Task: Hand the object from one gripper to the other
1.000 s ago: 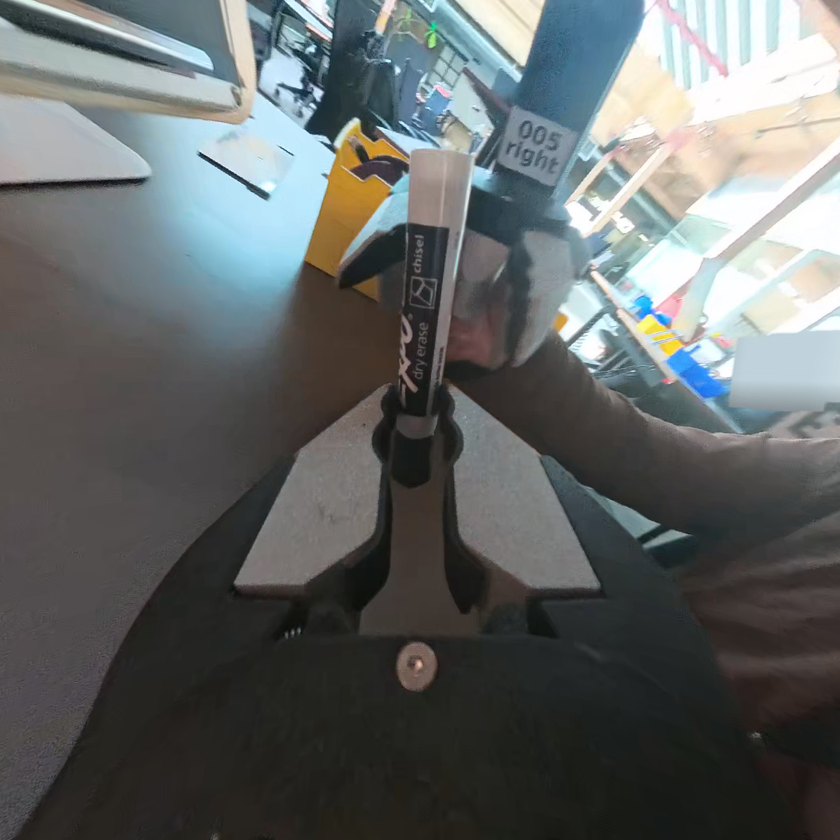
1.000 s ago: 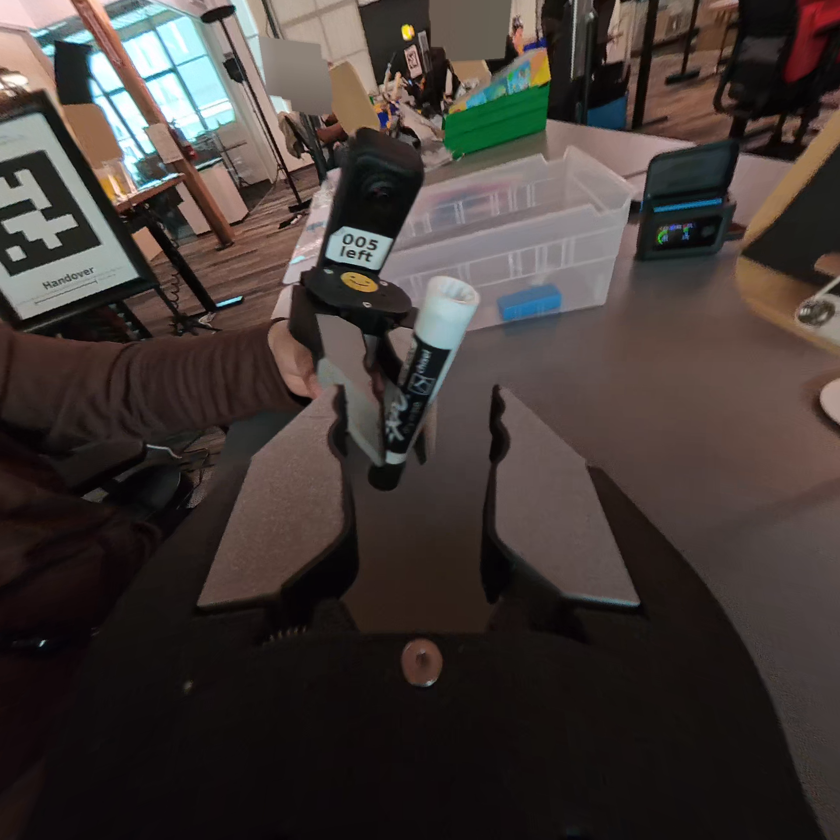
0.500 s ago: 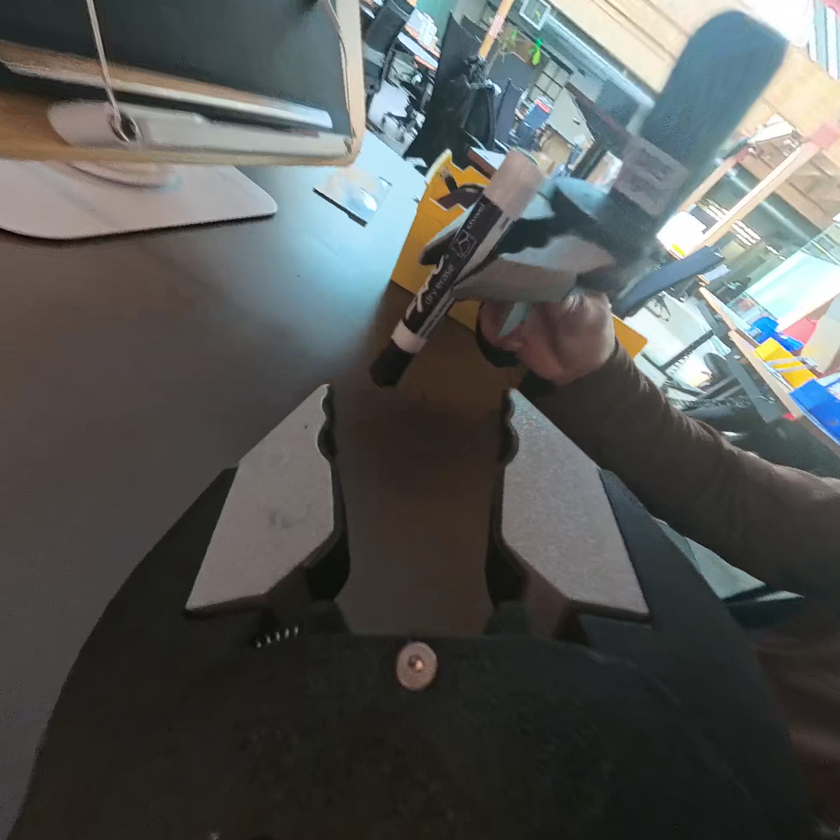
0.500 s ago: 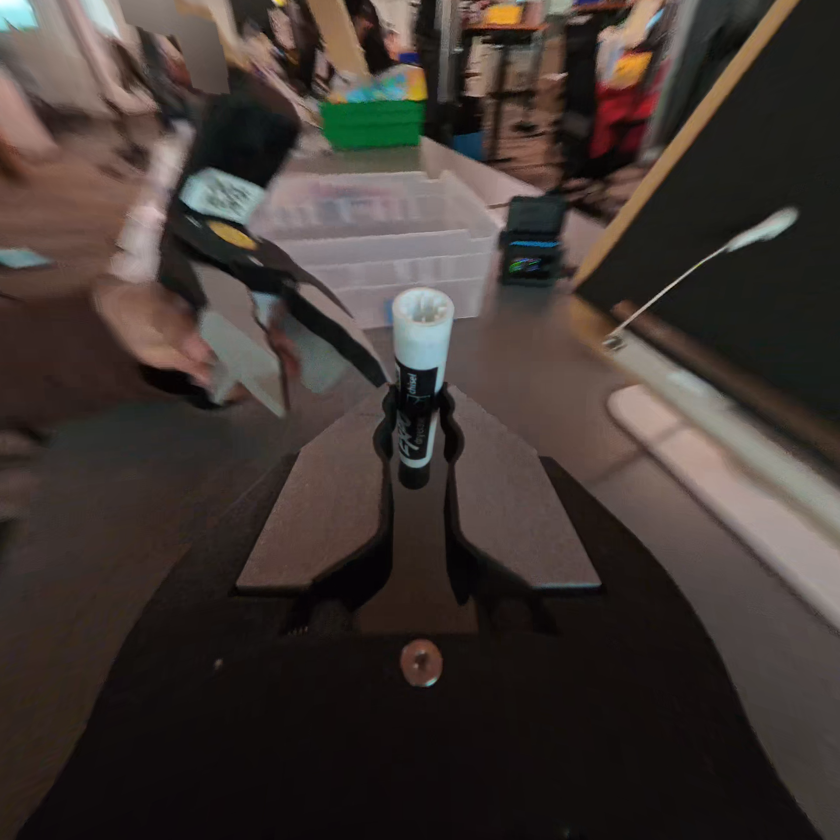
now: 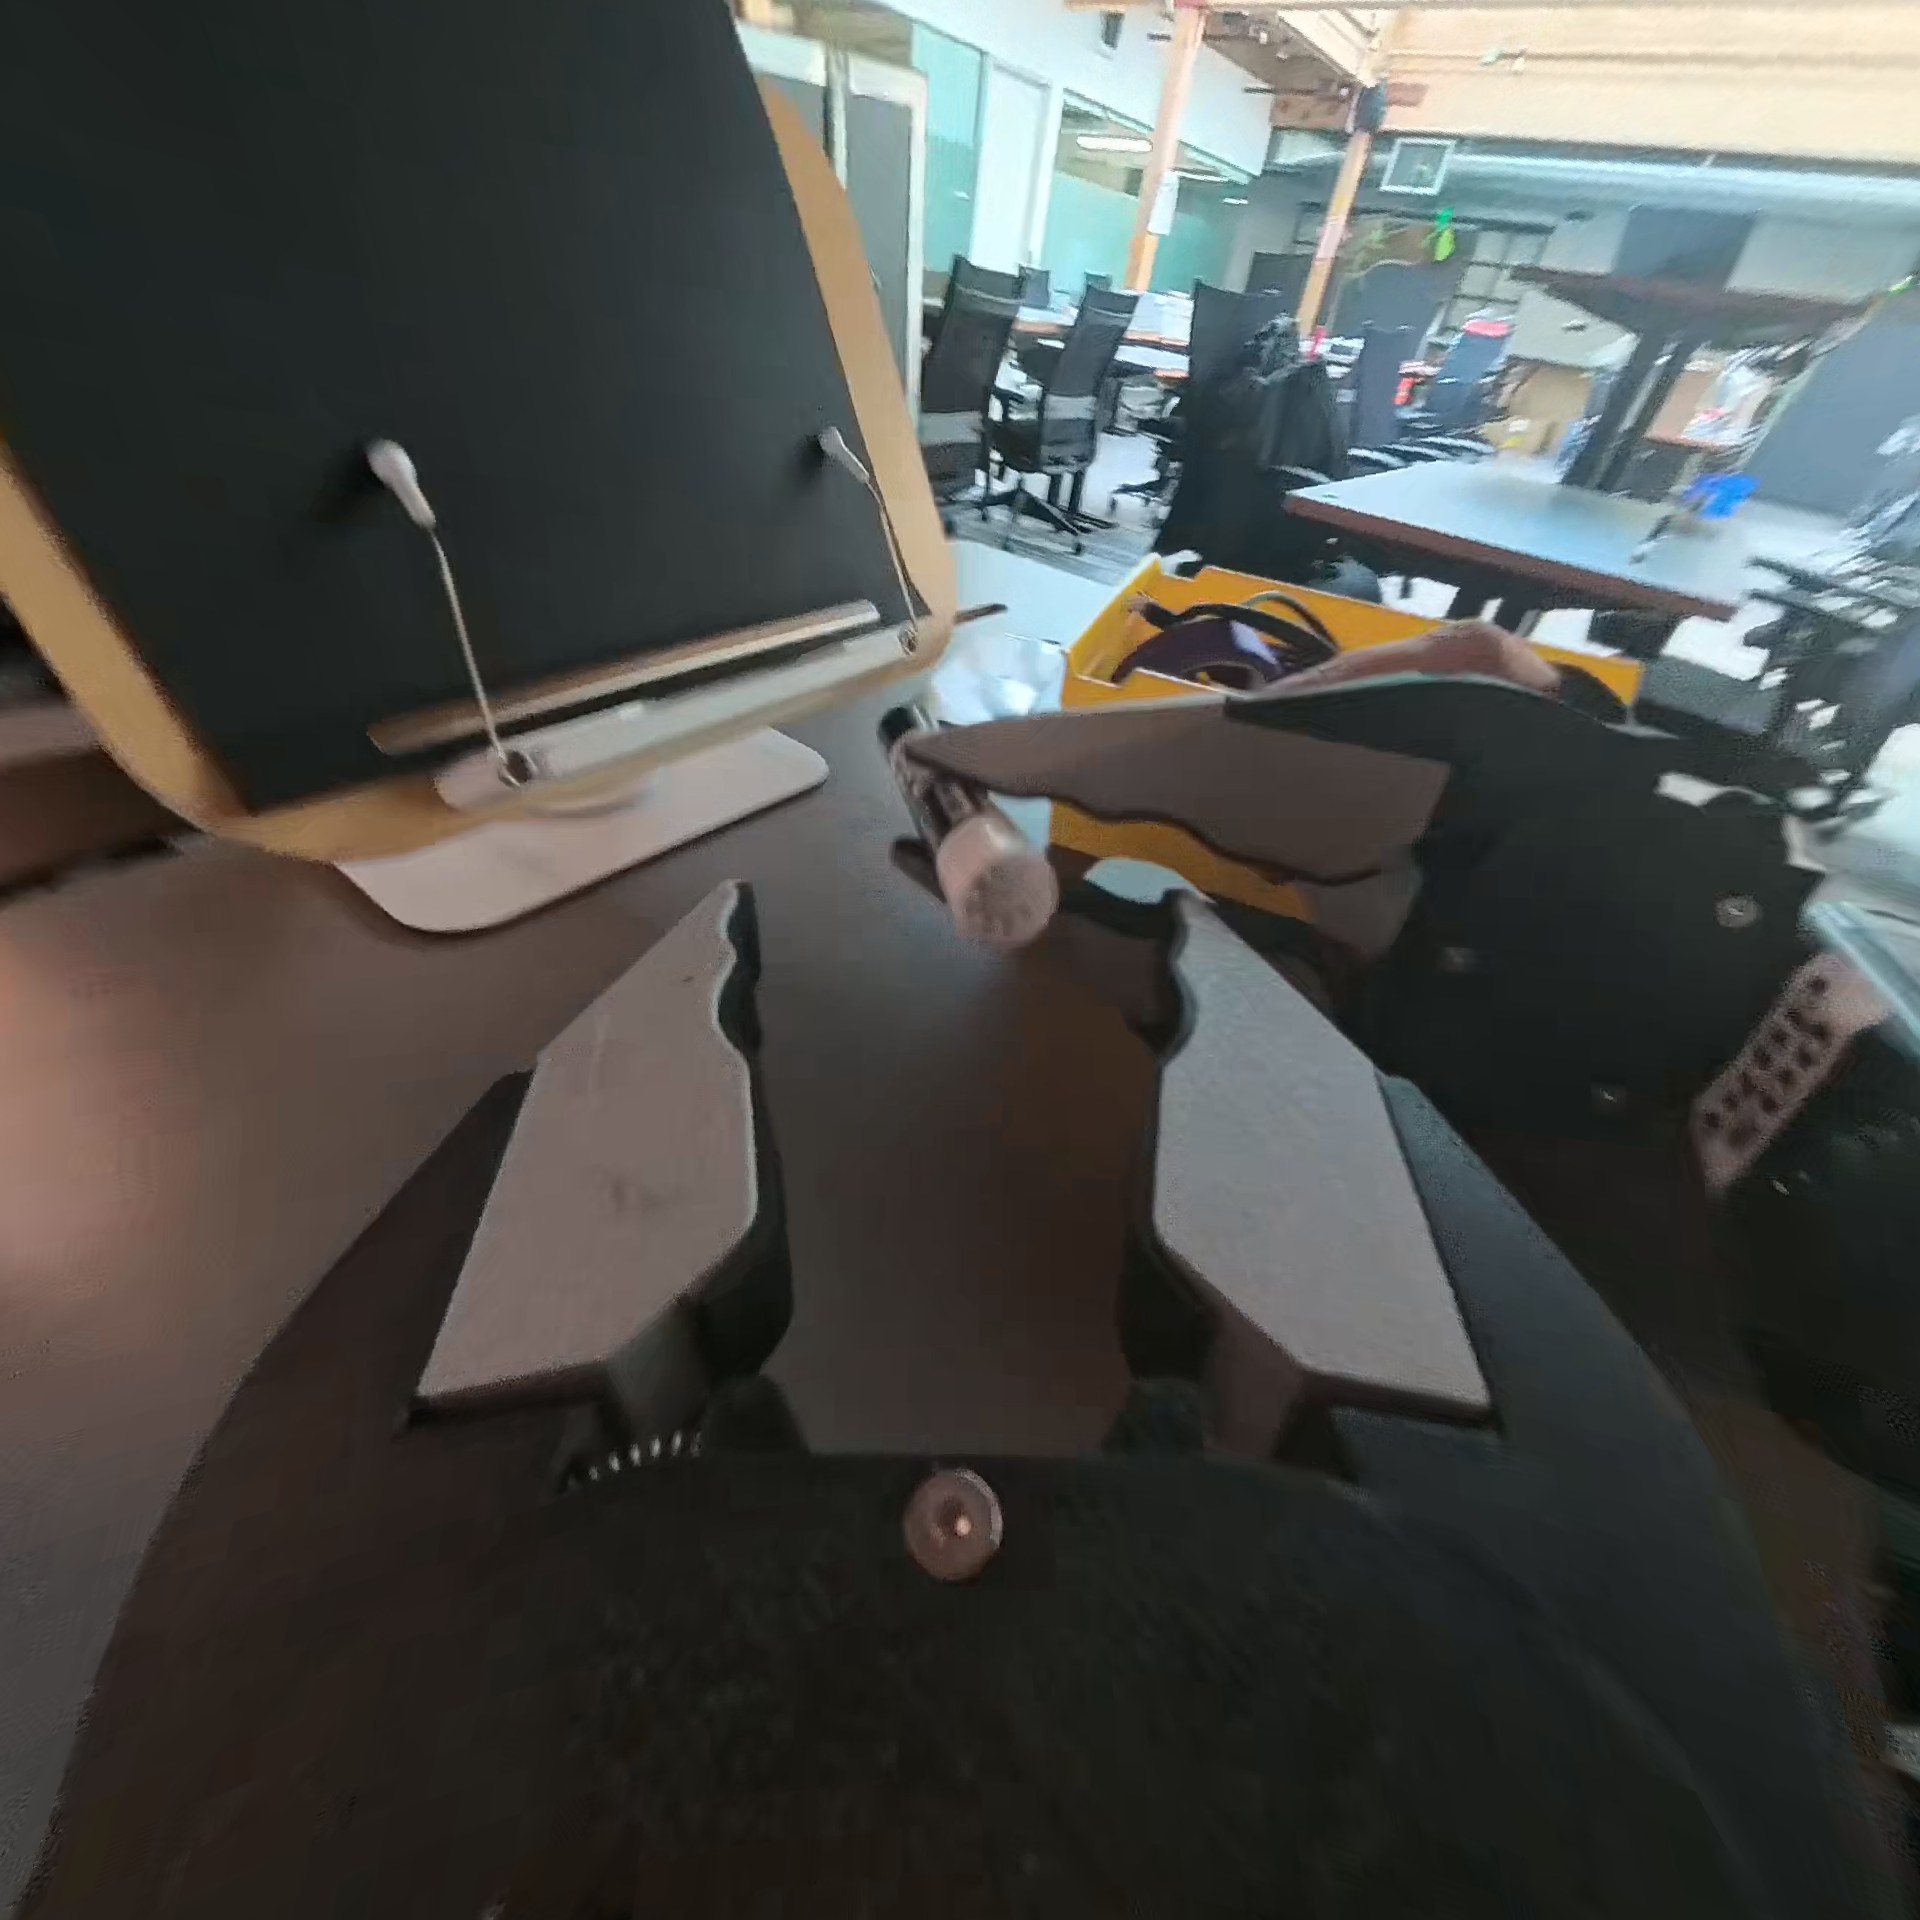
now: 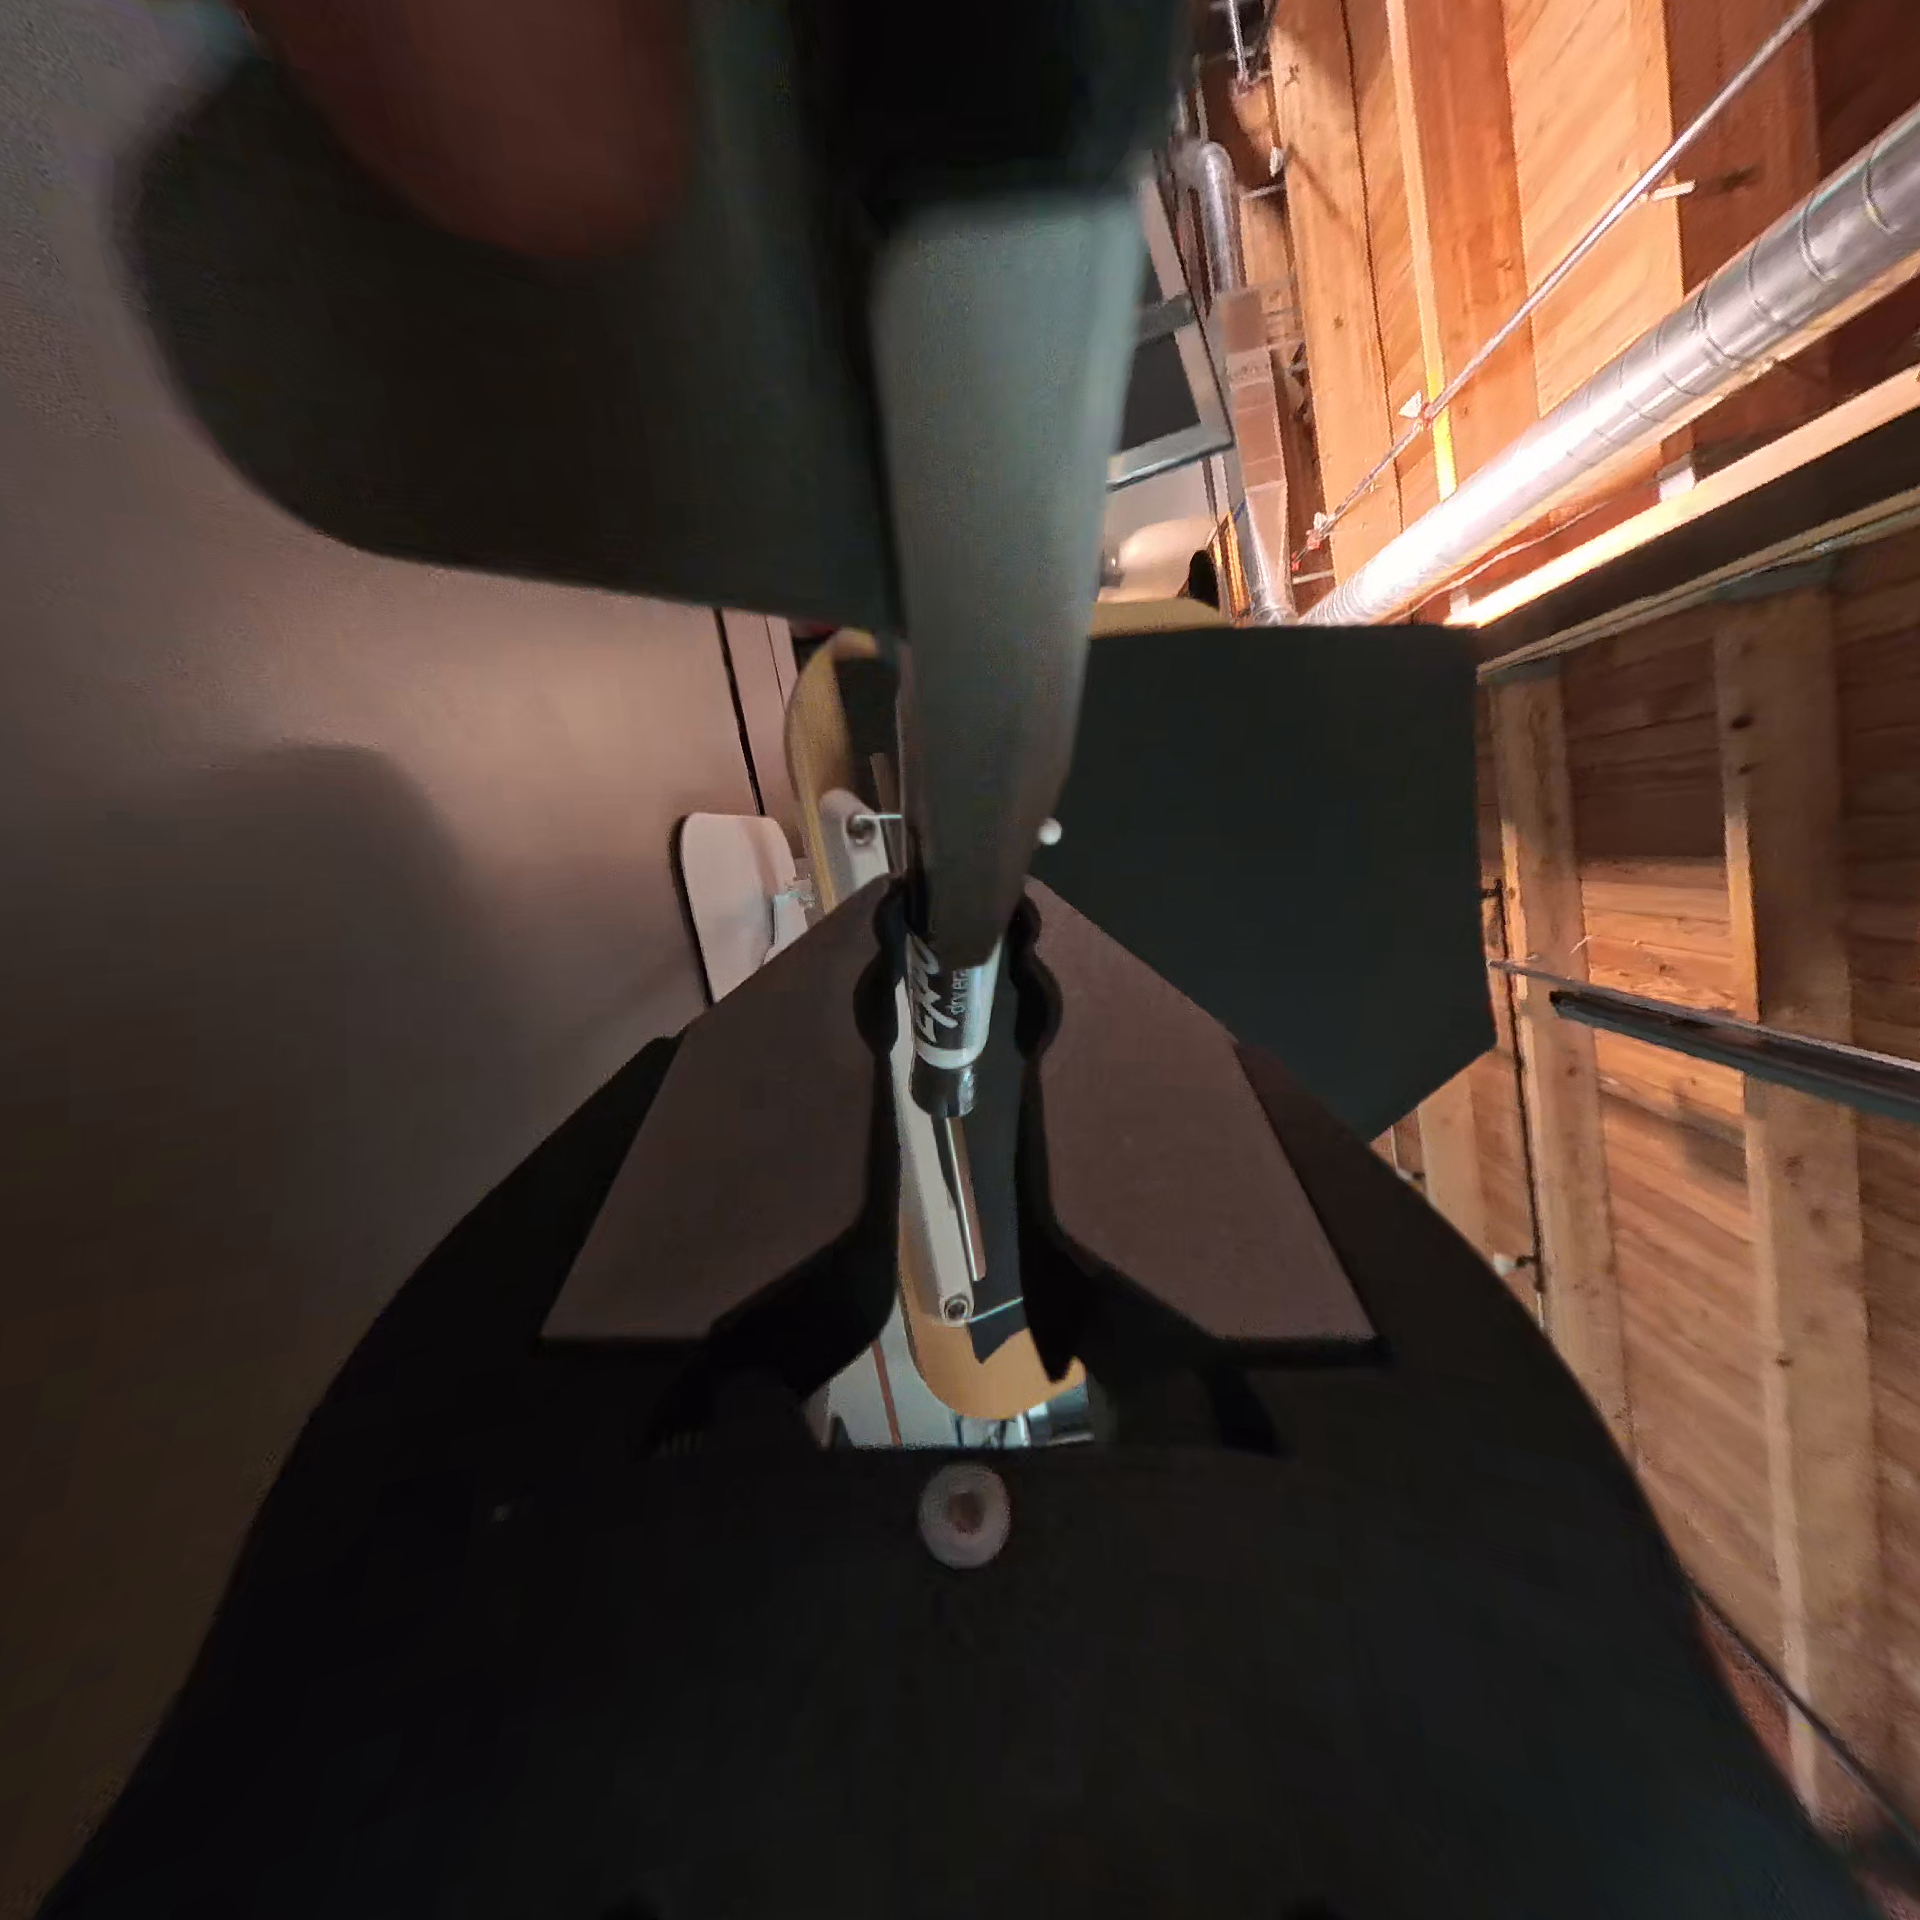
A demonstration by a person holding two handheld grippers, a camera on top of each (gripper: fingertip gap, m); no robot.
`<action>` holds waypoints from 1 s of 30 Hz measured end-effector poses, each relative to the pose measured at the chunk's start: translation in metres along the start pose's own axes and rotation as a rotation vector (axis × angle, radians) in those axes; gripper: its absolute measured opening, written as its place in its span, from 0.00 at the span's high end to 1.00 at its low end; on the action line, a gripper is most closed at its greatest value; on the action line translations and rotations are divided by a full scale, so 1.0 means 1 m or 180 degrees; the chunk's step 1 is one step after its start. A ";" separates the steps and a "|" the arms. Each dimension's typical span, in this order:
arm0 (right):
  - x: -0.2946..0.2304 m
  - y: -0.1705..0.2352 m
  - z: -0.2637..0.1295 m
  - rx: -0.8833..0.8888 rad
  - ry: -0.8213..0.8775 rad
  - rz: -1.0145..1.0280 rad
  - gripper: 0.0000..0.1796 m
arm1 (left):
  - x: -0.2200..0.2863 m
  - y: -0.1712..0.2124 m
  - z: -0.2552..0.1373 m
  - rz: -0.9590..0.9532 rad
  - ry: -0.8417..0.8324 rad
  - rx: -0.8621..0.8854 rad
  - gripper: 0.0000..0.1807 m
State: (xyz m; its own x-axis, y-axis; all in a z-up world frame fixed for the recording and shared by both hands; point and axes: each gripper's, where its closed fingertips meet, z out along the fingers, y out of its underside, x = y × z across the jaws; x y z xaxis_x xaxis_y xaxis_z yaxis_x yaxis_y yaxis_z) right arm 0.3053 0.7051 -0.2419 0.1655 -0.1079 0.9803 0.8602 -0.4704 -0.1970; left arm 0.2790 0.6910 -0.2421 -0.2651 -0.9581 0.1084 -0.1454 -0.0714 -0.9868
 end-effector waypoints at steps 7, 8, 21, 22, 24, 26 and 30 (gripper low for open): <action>-0.002 -0.005 -0.004 0.0030 -0.0025 0.0008 0.91 | 0.002 0.005 0.007 0.0360 -0.0032 -0.0152 0.84; -0.002 -0.005 -0.004 0.0032 -0.0011 -0.0019 0.90 | 0.002 0.004 0.007 0.0394 -0.0017 -0.0125 0.91; -0.039 -0.012 -0.028 0.0627 -0.1548 0.1367 0.69 | 0.004 0.013 -0.012 0.1350 0.0570 -0.0469 0.91; -0.043 -0.012 -0.033 0.0690 -0.1797 0.1547 0.68 | 0.006 0.013 -0.015 0.1446 0.0677 -0.0463 0.91; -0.045 -0.011 -0.038 0.0739 -0.2078 0.1822 0.68 | 0.012 0.016 -0.022 0.1697 0.0853 -0.0483 0.91; -0.048 -0.014 -0.044 0.0826 -0.2308 0.2021 0.69 | 0.019 0.020 -0.029 0.2009 0.1007 -0.0465 0.91; -0.062 -0.022 -0.054 0.0905 -0.2753 0.2133 0.89 | 0.037 0.030 -0.039 0.2558 0.1259 -0.0382 0.91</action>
State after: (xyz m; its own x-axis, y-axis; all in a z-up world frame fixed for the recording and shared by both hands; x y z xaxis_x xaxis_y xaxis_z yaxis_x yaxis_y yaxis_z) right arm 0.2504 0.6745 -0.2992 0.8179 0.4309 0.3812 0.5328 -0.3174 -0.7844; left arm 0.2282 0.6646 -0.2629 -0.6349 -0.5396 -0.5529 0.1326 0.6289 -0.7661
